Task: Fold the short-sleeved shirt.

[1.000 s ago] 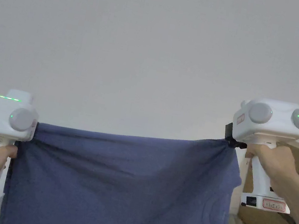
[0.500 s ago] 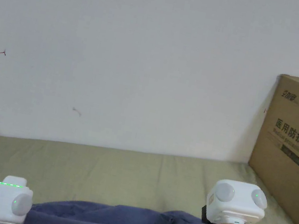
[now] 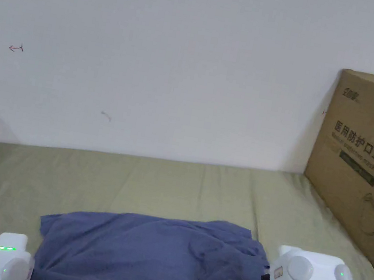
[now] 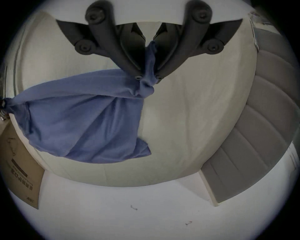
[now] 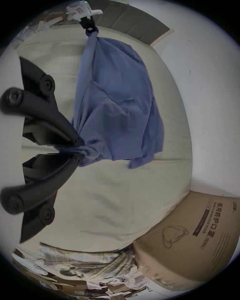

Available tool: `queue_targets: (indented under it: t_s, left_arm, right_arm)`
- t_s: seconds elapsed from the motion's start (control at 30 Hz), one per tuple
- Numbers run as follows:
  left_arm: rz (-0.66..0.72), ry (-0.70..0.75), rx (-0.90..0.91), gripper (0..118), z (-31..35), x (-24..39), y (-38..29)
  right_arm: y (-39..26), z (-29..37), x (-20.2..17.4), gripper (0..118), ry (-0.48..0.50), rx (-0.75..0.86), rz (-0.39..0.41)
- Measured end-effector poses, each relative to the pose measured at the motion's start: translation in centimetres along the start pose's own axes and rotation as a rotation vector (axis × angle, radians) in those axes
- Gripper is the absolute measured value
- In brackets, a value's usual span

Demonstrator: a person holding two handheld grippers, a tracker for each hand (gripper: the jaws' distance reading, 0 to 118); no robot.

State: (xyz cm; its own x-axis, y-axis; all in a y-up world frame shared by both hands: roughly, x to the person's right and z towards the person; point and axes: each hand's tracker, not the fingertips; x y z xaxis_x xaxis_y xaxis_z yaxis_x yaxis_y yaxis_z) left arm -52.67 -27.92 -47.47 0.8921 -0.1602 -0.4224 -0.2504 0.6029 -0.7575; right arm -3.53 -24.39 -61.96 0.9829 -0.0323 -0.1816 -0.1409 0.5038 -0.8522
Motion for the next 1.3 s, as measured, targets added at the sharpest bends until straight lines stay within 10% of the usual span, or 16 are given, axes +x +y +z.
queue_targets:
  t_s: [0.47, 0.73, 0.77, 0.87, 1.0, 1.17, 1.23, 1.3]
  left_arm:
    - [-0.091, -0.019, -0.003, 5, 13.8, -6.1, -22.4]
    - [-0.095, -0.028, -0.007, 8, 15.8, -7.0, -26.9]
    - [-0.089, -0.032, -0.01, 14, 15.8, -6.9, -26.8]
    - [-0.061, -0.026, -0.026, 82, 16.1, -6.5, -26.4]
    - [-0.004, -0.111, -0.017, 111, 17.2, -6.7, -25.2]
    - [-0.036, -0.143, 0.029, 108, 19.4, -5.1, -22.4]
    - [-0.031, -0.173, 0.071, 75, 20.2, -4.7, -21.6]
    - [-0.042, -0.173, 0.073, 9, 19.9, -3.8, -21.2]
  right_arm:
    - [-26.5, 9.4, 3.4, 8, 0.11, -0.054, -0.053]
    - [-29.7, 11.2, 3.6, 8, 0.118, -0.052, -0.036]
    - [-29.7, 11.1, 3.5, 10, 0.116, -0.048, -0.044]
    - [-29.2, 11.2, 3.1, 49, 0.097, -0.037, -0.018]
    - [-28.1, 12.4, 2.6, 66, 0.065, 0.001, 0.023]
    - [-25.1, 13.7, 1.7, 65, 0.114, 0.069, 0.017]
    - [-24.2, 14.1, 1.1, 44, 0.096, 0.109, 0.062]
    - [-23.7, 14.1, 0.2, 9, 0.05, 0.134, 0.097]
